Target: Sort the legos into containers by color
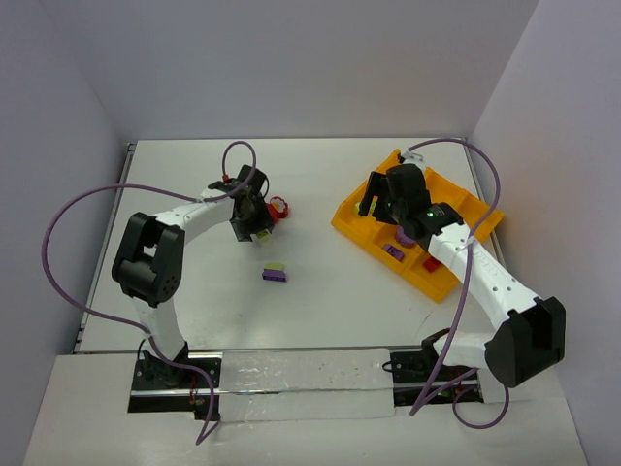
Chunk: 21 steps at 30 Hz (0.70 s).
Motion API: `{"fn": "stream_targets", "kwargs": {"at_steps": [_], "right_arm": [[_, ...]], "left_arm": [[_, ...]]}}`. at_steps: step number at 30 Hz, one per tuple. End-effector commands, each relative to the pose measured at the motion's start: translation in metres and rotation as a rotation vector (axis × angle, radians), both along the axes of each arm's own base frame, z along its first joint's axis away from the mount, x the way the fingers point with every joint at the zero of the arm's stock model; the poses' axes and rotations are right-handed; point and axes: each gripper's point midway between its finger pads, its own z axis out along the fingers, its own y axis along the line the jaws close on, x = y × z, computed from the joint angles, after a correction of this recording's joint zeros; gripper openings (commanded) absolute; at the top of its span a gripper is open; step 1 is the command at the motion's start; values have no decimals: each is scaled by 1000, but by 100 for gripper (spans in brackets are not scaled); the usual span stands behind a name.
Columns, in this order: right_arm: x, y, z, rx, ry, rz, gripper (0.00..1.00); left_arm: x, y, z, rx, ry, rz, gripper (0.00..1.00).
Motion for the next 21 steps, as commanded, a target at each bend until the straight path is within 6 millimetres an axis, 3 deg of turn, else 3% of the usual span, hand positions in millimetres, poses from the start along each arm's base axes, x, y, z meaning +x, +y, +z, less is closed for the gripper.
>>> {"fn": "stream_targets", "kwargs": {"at_steps": [1,7,12,18,21], "right_arm": [[1,2,19,29,-65,-5,83],[-1,1,17,32,-64,-5,83],[-3,2,12,33,-57,-3,83],[-1,4,12,37,-58,6,83],[1,5,14,38,-62,7,83]], "left_arm": [[12,-8,2,-8,-41,-8,62],[10,-10,3,-8,-44,-12,56],[9,-9,4,-3,-44,-11,43],[10,-7,13,6,-60,-27,11],[8,-9,15,3,-61,-52,0]]}}
